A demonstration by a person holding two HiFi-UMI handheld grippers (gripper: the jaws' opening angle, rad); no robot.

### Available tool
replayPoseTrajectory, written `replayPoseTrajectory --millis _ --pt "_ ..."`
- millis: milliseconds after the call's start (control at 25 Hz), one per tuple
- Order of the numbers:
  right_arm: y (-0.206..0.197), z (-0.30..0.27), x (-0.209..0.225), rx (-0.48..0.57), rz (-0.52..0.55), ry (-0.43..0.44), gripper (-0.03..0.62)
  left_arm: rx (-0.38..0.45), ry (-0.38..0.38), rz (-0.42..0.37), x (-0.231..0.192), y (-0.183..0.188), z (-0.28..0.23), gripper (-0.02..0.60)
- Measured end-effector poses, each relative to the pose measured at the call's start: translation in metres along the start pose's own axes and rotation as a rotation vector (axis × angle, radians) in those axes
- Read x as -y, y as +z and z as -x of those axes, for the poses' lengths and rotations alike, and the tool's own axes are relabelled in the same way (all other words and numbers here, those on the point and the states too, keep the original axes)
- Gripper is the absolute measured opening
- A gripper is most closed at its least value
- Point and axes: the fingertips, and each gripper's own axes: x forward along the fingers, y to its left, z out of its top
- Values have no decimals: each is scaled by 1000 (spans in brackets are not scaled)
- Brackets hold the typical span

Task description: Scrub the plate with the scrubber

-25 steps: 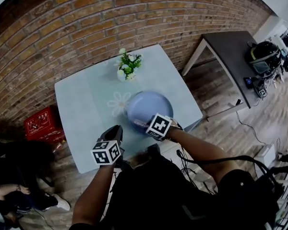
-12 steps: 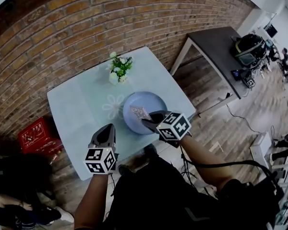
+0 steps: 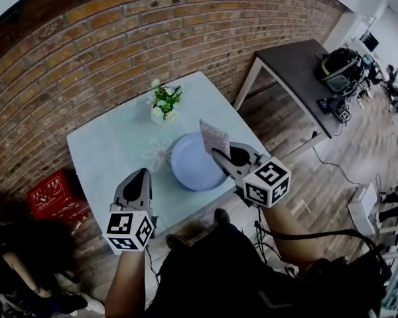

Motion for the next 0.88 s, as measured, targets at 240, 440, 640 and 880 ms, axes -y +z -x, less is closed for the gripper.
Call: replayPoseTrajectory --millis 240,440,640,880 --pt "25 15 20 60 70 -32 72 60 84 -13 10 27 2 9" --pt "36 28 41 92 73 -12 71 93 106 -73 35 48 -6 9" --pt "34 40 59 120 58 12 71 117 114 -42 59 50 -17 9" --pt "39 49 73 131 76 24 71 127 150 -56 72 56 -24 9"
